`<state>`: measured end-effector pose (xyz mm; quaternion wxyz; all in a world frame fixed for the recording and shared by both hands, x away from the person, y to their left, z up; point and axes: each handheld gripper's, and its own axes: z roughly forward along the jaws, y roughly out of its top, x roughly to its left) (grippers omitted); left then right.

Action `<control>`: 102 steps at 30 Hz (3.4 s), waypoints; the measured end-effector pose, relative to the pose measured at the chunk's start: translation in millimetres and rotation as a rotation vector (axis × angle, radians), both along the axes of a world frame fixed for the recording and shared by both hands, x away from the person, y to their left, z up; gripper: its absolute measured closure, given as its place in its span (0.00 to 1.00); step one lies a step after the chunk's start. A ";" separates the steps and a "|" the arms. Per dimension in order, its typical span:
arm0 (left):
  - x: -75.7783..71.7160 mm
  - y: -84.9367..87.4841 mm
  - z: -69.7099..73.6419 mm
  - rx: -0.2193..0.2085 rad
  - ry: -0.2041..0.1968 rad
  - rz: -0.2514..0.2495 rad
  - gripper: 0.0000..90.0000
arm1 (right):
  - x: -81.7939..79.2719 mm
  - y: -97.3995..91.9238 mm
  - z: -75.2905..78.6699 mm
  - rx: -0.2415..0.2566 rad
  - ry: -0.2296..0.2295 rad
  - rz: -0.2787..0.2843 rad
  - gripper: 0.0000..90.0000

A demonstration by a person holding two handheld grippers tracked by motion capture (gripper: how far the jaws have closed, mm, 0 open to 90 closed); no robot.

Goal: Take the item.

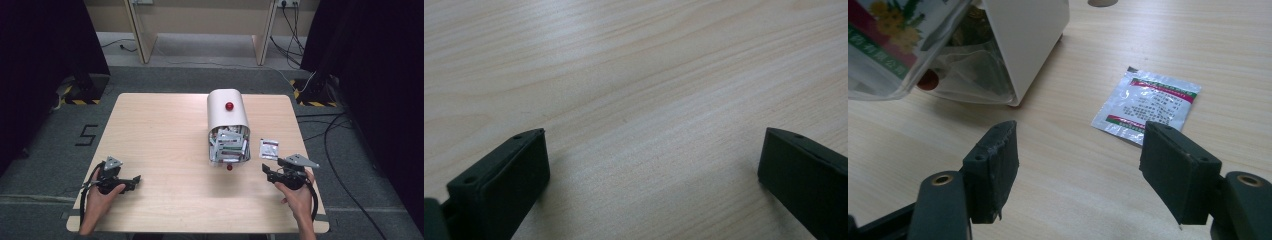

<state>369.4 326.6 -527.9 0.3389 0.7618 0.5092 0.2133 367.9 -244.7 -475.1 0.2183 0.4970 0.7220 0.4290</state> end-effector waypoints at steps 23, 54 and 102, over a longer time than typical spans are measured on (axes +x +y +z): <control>0.0 0.0 0.0 0.000 0.000 0.000 0.00 | -17.7 18.8 -8.6 -0.007 0.010 0.047 0.29; -0.1 0.0 0.0 0.000 0.000 0.000 0.00 | -38.3 29.9 -27.8 -0.045 0.066 0.096 0.25; -0.2 -0.1 0.0 0.001 0.000 0.000 0.00 | -81.7 39.3 -55.5 -0.144 0.006 0.127 0.17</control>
